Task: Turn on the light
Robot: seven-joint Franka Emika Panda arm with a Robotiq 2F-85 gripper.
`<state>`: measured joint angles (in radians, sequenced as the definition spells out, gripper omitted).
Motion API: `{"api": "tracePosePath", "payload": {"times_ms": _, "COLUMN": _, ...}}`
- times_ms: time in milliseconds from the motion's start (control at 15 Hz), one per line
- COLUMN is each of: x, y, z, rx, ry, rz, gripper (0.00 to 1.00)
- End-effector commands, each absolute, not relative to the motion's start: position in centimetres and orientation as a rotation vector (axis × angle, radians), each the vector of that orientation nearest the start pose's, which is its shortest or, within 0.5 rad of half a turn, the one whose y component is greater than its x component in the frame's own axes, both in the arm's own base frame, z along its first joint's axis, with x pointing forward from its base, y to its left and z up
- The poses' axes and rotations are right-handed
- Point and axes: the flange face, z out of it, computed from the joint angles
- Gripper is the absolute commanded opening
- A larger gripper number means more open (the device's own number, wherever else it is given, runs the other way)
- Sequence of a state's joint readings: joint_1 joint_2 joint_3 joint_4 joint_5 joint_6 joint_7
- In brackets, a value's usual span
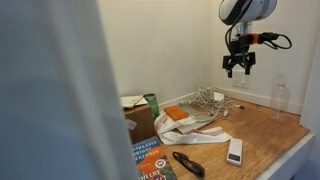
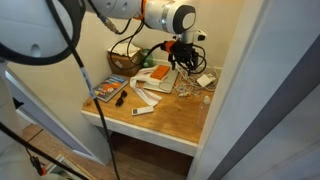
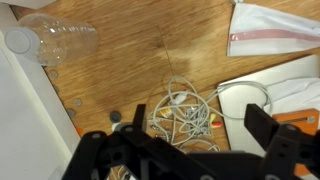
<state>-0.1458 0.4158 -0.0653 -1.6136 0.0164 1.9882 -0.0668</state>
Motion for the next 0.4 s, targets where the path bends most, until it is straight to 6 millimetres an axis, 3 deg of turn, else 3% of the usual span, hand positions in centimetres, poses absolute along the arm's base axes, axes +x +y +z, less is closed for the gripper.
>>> {"api": "tracePosePath", "payload": {"times_ms": 0, "x": 65.02, "y": -13.66, "z": 38.45, "rx": -3.135, "ry": 0.212, "rz": 0.072, "gripper": 1.0}}
{"api": "tracePosePath", "payload": {"times_ms": 333, "x": 64.65, "y": -13.47, "z": 38.1, "rx": -3.132, "ry": 0.192, "rz": 0.088, "gripper": 1.0}}
